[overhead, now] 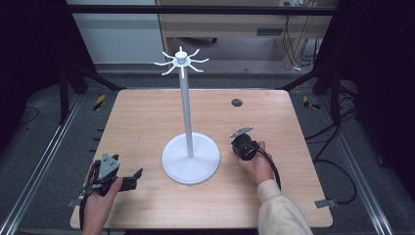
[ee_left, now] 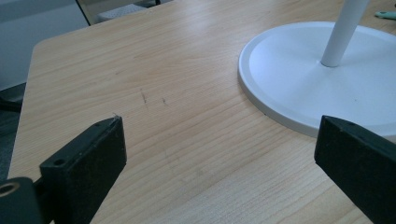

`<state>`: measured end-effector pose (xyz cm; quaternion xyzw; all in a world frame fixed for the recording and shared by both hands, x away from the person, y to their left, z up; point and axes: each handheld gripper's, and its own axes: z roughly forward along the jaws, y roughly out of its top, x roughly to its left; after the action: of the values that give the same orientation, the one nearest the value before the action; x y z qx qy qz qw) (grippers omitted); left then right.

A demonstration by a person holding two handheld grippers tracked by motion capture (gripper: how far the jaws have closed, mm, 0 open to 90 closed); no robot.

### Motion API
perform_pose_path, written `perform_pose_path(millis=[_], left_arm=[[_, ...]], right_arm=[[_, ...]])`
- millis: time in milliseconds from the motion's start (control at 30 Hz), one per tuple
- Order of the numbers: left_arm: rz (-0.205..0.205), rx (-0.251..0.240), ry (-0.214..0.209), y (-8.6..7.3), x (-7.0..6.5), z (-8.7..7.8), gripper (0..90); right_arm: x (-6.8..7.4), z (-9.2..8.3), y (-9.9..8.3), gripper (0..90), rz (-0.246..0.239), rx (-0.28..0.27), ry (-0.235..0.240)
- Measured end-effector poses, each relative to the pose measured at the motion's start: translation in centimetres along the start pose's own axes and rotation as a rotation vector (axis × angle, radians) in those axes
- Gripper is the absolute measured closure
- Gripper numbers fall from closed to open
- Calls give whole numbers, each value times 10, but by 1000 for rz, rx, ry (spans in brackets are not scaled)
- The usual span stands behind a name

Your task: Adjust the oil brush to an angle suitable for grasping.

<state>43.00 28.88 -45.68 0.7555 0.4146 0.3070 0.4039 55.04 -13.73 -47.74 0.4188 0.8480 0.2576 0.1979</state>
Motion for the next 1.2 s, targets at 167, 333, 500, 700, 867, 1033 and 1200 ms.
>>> perform_pose_path(millis=[167, 333, 500, 700, 867, 1033, 1200], left_arm=[[0, 0, -1, 0, 0, 0, 18], [1, 0, -3, 0, -1, 0, 18], [3, 0, -4, 0, -1, 0, 18], [4, 0, -6, 0, -1, 0, 18], [5, 1, -6, 0, -2, 0, 18], [4, 1, -7, 0, -2, 0, 18], [5, 4, -9, 0, -2, 0, 18]], right_arm=[[-1, 4, -2, 900, -4, 27, -9], [-1, 5, -2, 900, -4, 34, -10], [0, 5, -1, 900, -9, 47, -35], [-7, 5, -2, 900, 15, 63, -86], [-15, 4, -5, 900, 60, 67, -108], [-20, 0, -7, 900, 90, 59, -101], [-27, -14, -8, 900, 134, 27, -79]])
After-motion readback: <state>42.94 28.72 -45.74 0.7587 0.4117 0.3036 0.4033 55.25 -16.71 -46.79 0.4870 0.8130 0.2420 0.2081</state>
